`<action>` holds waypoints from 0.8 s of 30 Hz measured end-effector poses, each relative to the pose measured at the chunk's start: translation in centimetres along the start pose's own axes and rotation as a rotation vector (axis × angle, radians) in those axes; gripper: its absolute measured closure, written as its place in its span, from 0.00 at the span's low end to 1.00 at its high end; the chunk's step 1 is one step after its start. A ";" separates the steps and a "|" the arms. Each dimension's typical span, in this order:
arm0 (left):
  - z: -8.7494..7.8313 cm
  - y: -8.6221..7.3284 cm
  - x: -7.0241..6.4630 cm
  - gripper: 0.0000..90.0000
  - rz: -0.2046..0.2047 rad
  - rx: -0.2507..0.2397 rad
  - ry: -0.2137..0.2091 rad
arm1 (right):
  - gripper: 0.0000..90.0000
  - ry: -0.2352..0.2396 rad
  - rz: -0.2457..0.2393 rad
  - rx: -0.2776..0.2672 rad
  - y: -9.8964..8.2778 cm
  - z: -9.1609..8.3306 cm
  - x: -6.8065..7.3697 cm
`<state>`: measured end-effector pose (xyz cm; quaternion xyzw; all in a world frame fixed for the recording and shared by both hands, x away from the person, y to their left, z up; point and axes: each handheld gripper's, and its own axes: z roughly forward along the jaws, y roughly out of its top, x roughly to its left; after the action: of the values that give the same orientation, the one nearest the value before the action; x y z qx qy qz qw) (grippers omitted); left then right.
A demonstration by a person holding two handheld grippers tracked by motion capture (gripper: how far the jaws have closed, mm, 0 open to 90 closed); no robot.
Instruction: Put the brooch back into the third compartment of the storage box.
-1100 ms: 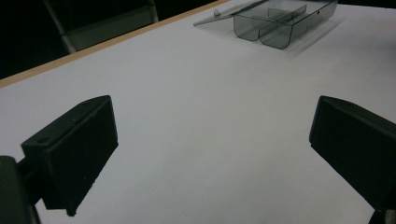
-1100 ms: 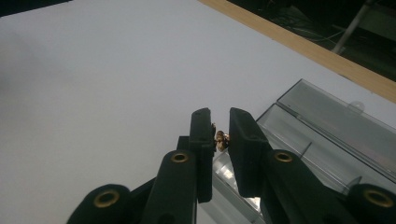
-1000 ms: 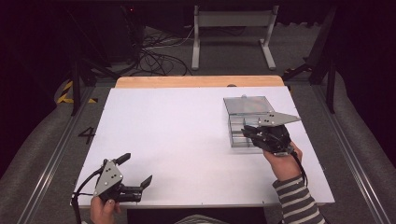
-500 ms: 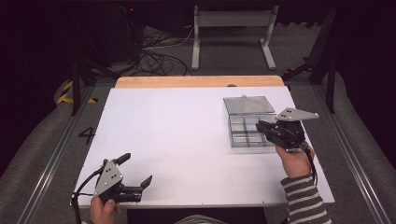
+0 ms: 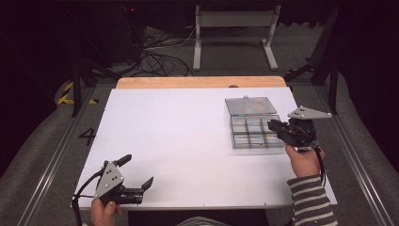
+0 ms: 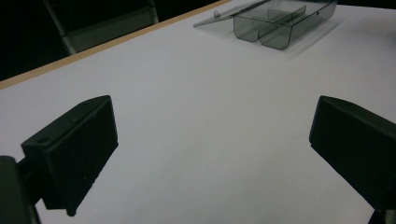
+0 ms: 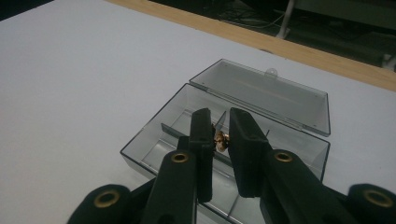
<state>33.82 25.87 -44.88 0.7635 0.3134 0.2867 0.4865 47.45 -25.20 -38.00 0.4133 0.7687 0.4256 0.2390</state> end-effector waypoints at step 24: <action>0.0 0.0 -0.1 0.02 -0.007 0.001 -0.002 | 0.89 -0.138 0.092 0.041 -1.2 1.5 -2.3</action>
<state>33.79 25.81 -44.91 0.7629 0.3158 0.2841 0.4874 49.27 -26.79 -39.81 0.4815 0.7389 0.3909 0.2632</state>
